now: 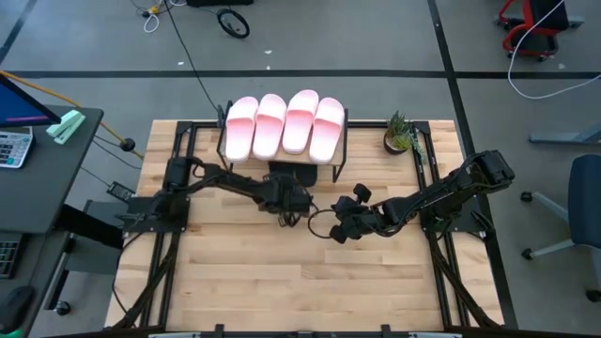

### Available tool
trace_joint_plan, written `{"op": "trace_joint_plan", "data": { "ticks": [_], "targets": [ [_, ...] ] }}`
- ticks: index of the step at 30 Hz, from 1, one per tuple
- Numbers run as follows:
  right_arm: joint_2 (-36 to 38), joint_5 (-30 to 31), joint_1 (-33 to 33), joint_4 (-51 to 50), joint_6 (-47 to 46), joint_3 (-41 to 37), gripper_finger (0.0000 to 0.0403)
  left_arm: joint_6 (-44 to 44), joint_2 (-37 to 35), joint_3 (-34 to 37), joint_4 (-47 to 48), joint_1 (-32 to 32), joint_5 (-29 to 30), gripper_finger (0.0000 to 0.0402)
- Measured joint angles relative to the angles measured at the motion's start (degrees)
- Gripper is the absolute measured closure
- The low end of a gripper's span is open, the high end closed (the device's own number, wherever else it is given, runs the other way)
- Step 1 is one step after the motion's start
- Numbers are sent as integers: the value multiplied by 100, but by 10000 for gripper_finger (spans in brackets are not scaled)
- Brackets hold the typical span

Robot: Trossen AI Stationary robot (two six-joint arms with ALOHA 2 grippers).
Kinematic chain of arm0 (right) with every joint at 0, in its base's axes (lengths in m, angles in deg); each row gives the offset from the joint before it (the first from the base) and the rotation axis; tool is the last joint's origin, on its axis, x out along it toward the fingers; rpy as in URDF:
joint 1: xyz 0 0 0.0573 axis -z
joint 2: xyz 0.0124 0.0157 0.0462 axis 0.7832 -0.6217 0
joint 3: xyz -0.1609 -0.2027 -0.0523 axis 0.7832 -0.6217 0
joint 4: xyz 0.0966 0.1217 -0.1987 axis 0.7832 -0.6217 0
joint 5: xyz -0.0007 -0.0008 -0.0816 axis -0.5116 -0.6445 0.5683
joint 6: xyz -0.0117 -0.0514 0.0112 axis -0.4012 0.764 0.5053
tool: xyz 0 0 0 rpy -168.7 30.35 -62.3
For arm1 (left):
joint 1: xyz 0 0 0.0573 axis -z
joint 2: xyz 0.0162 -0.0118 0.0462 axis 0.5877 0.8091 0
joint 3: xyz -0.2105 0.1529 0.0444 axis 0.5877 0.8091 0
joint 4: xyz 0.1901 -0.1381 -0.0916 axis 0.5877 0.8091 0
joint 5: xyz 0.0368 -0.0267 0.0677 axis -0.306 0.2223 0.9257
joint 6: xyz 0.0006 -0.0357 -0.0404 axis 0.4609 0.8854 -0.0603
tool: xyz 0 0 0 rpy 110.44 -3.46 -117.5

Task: Pick and place slides into the shelf
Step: Put the black slide under the shelf, then adjust the shelf

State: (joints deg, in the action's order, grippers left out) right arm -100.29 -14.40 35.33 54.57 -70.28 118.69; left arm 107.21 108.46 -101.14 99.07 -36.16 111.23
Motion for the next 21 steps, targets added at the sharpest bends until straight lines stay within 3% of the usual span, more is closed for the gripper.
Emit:
{"op": "trace_joint_plan", "data": {
  "ticks": [9,18,21],
  "targets": [
    [0,2,0,0,14,0,397,-5,22,15,-134,-367,176,398],
    [0,125,0,-56,108,0,397,975,-360,10,31,624,144,399],
    [0,136,0,-90,109,0,398,1451,-584,10,458,960,438,398]
  ]
}}
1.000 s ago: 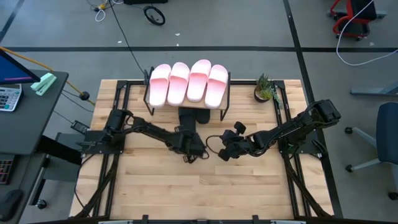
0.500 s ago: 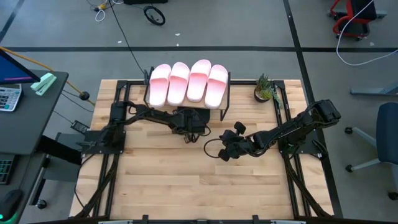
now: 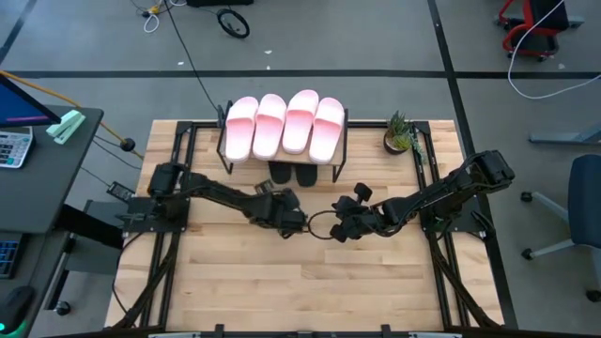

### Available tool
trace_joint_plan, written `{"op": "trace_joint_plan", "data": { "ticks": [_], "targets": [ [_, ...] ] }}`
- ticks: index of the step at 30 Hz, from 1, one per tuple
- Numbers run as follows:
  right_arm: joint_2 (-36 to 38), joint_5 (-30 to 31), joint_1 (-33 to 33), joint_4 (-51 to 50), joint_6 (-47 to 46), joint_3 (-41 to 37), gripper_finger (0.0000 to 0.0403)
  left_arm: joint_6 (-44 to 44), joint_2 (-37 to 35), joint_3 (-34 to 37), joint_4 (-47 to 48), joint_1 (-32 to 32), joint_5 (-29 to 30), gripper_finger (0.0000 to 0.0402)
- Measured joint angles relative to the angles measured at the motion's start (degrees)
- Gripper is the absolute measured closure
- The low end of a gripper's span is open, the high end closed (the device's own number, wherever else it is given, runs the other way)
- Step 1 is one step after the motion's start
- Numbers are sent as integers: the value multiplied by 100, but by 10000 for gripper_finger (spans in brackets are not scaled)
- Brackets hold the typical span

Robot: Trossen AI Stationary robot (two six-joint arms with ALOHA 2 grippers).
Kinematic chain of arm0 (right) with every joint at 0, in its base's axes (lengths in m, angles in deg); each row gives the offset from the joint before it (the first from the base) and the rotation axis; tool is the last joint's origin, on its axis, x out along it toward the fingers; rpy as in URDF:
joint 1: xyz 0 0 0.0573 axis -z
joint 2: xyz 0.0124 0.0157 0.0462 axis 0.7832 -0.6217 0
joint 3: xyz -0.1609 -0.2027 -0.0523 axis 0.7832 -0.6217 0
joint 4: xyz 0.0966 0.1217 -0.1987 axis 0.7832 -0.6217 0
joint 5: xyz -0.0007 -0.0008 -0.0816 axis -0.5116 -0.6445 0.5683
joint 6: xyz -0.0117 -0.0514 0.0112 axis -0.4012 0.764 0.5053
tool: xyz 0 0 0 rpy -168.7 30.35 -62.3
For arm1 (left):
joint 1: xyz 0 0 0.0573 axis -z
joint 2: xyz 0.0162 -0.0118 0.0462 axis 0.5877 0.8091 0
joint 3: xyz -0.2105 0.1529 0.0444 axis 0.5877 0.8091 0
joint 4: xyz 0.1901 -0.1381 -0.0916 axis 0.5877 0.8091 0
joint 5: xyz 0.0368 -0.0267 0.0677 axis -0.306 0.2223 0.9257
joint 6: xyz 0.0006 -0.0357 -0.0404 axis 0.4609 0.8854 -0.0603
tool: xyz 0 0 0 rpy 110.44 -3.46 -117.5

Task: Pick and place slides into the shelf
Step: Adjust the shelf

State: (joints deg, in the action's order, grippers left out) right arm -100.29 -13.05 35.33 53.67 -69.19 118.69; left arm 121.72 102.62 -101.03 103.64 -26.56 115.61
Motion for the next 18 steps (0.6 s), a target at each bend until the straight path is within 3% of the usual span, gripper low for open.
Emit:
{"op": "trace_joint_plan", "data": {
  "ticks": [6,10,18],
  "targets": [
    [0,322,-1,-175,-93,2,399,1562,-496,-5,1564,487,166,397],
    [157,613,48,-825,-157,4,401,2524,-795,-9,2415,818,250,399],
    [1033,886,561,-1354,-577,4,401,3063,-1295,-11,3043,1282,254,396]
  ]
}}
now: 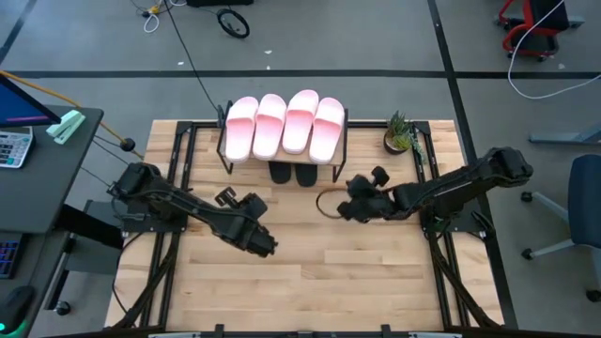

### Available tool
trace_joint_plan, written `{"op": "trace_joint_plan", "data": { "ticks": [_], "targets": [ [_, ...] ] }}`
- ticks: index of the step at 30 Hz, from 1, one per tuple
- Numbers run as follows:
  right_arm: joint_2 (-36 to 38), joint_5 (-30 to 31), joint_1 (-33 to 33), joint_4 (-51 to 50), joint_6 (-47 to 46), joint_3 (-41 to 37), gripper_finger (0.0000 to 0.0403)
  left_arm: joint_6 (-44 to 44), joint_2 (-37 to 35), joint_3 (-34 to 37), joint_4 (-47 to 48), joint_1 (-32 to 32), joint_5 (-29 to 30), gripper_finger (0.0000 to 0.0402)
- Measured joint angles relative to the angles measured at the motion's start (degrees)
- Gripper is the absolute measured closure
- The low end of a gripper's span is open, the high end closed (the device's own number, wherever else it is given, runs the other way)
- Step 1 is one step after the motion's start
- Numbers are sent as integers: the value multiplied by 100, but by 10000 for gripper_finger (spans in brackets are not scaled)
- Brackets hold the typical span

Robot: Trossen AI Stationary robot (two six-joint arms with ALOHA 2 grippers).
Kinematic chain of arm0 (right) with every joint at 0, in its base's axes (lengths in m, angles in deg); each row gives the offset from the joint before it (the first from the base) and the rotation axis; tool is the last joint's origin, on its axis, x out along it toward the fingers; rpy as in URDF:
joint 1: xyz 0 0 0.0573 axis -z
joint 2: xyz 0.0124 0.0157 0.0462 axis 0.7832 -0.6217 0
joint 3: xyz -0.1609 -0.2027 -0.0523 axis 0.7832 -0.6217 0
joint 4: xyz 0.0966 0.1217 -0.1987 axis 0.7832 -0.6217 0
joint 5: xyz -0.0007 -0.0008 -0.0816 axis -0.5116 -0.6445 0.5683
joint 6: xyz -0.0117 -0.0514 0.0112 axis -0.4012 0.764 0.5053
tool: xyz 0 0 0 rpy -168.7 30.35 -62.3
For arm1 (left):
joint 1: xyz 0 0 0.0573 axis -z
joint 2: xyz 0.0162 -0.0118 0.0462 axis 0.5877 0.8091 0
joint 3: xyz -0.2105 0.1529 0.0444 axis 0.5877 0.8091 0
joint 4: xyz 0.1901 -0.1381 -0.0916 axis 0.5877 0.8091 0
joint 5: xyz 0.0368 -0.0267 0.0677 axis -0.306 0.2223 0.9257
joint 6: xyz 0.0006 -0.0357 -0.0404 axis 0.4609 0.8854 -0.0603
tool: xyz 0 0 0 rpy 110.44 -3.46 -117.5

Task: Pick and place slides into the shelf
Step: Adjust the shelf

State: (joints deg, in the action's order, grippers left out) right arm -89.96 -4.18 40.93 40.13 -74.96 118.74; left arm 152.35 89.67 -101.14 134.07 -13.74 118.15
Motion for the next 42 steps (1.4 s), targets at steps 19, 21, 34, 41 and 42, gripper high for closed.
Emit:
{"op": "trace_joint_plan", "data": {
  "ticks": [19,21,34,41,42],
  "targets": [
    [-151,-1482,1963,1442,1361,-11,403,-2,-167,-4,109,208,210,395],
    [-212,-1679,2039,1455,1380,-10,403,-2,-167,-4,129,208,210,398],
    [-522,-2191,2491,2416,2090,-11,403,-2,-165,-4,177,210,210,392],
    [-524,-2481,2593,2523,2379,-11,403,-4,-165,-4,189,210,210,397],
    [-526,-2556,2595,2555,2429,-11,403,-4,-165,-4,189,209,210,397]
  ]
}}
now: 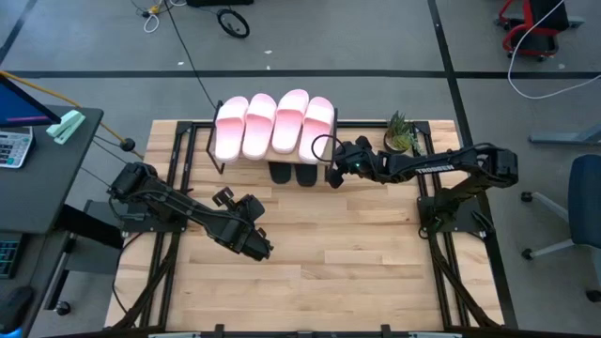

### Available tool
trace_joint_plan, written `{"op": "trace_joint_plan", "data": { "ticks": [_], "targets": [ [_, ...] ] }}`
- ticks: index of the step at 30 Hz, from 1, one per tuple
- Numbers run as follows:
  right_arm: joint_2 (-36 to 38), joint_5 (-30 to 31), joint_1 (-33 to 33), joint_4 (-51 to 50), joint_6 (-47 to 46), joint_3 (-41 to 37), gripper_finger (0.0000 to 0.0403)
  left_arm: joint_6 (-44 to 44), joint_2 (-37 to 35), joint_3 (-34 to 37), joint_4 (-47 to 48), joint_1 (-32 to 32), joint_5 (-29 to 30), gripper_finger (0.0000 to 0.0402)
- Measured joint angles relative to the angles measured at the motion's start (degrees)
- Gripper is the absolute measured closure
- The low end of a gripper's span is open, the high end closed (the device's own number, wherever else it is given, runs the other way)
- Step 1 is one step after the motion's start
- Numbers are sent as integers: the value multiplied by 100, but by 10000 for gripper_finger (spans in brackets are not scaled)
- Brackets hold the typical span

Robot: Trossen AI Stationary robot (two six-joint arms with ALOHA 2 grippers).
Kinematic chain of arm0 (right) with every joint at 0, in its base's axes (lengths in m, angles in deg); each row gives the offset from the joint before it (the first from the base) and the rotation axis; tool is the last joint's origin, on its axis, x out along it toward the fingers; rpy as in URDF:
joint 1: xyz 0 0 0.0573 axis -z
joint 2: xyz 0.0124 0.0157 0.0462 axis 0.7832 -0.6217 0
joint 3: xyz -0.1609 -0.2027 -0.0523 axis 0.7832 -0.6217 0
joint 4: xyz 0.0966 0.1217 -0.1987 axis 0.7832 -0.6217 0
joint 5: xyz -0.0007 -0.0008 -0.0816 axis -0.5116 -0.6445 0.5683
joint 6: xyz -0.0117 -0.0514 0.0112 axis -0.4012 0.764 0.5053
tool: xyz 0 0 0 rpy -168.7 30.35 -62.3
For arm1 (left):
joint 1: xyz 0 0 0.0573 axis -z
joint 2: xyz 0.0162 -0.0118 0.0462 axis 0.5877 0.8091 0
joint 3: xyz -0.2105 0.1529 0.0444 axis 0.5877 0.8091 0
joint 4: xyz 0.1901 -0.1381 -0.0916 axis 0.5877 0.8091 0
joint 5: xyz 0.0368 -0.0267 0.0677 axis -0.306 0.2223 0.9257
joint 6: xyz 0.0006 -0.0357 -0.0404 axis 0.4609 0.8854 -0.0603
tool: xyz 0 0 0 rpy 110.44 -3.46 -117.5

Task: Pick and place slides into the shelf
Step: Adjust the shelf

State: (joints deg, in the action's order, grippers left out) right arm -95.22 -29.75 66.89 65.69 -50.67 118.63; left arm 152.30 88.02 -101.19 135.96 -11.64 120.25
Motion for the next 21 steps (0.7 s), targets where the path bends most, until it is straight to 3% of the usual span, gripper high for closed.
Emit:
{"op": "trace_joint_plan", "data": {
  "ticks": [21],
  "targets": [
    [-4,-476,-48,498,-78,0,403,7,0,0,2,-17,345,393]
  ]
}}
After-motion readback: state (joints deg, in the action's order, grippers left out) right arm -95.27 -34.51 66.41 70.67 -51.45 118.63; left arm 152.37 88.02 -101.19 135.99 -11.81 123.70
